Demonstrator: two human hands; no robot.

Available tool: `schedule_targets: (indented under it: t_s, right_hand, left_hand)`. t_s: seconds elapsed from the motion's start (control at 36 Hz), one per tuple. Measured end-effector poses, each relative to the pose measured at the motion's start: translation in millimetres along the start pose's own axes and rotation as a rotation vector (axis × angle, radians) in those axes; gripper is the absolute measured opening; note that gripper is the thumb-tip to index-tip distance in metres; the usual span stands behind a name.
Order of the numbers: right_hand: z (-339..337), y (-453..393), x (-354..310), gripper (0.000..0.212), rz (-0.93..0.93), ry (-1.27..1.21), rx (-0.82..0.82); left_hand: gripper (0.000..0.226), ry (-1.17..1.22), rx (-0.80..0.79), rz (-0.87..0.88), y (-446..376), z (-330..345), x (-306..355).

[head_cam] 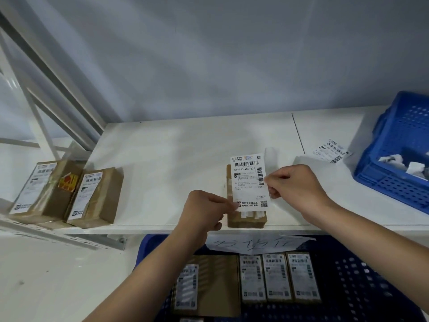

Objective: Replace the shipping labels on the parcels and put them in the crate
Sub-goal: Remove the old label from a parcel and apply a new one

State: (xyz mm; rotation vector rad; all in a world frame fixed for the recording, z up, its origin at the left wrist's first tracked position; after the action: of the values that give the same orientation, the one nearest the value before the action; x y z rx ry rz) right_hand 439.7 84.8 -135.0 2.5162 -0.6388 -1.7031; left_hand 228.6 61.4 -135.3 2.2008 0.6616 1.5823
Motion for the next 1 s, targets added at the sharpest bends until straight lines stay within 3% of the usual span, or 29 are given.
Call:
schedule_targets:
  t_s: [0.44, 1.0]
  right_hand:
    - [13.6, 1.2, 5.7, 0.019, -0.101, 0.154, 0.038]
    - [16.7, -4.3, 12.9, 0.024, -0.145, 0.217, 0.042]
  left_hand:
    - [0.005, -0.112, 0.097, 0.009, -9.2, 1.1, -10.7]
    - [0.01, -0.129, 0.104, 0.016, -12.1, 2.0, -10.3]
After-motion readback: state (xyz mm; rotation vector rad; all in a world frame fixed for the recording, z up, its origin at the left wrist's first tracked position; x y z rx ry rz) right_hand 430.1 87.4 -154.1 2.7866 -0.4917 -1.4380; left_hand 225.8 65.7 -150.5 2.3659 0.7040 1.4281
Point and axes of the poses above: each hand's wrist, its own y-axis away from the middle knuckle, its own z-axis out of the palm, x = y × z, the point moved 3 cm from there along -y, towards the middle knuckle, and after that the axes turned 8 degrees about x, right-handed, at the moved point
